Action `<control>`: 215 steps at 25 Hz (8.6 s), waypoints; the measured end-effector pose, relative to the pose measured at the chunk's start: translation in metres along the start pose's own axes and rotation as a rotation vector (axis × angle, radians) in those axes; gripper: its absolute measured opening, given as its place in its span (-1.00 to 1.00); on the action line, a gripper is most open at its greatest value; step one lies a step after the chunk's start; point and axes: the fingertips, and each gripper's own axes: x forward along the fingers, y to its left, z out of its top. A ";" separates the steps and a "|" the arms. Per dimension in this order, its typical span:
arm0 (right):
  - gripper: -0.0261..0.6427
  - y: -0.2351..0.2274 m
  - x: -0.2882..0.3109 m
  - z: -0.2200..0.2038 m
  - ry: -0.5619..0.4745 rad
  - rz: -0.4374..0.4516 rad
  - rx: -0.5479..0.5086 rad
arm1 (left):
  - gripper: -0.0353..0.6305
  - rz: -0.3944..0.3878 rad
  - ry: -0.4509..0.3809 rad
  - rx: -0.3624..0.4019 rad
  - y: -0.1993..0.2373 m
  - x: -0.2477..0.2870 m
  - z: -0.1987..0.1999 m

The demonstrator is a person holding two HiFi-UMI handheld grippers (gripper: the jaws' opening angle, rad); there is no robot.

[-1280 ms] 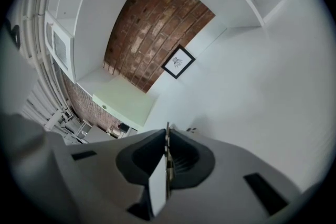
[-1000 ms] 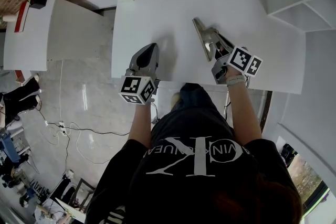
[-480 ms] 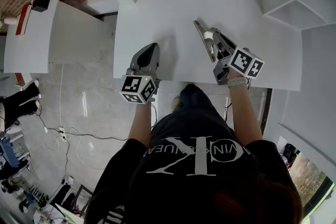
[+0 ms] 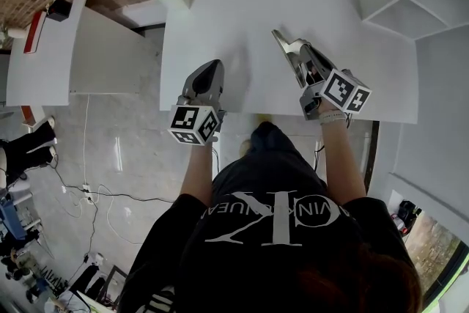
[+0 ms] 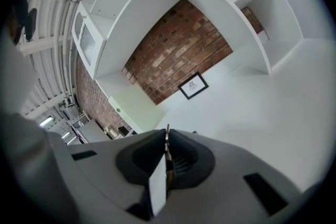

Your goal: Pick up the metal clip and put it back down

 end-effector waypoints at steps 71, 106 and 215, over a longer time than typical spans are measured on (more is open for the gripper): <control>-0.83 0.058 -0.041 0.056 -0.166 0.039 -0.166 | -0.87 0.025 -0.157 0.032 -0.001 -0.018 0.064; -0.83 0.021 0.042 -0.024 0.096 0.062 -0.067 | -0.87 0.131 -0.012 -0.015 0.042 -0.007 -0.003; -0.88 0.058 -0.065 -0.031 -0.029 0.010 -0.347 | -0.87 0.047 -0.071 0.027 -0.011 -0.069 0.013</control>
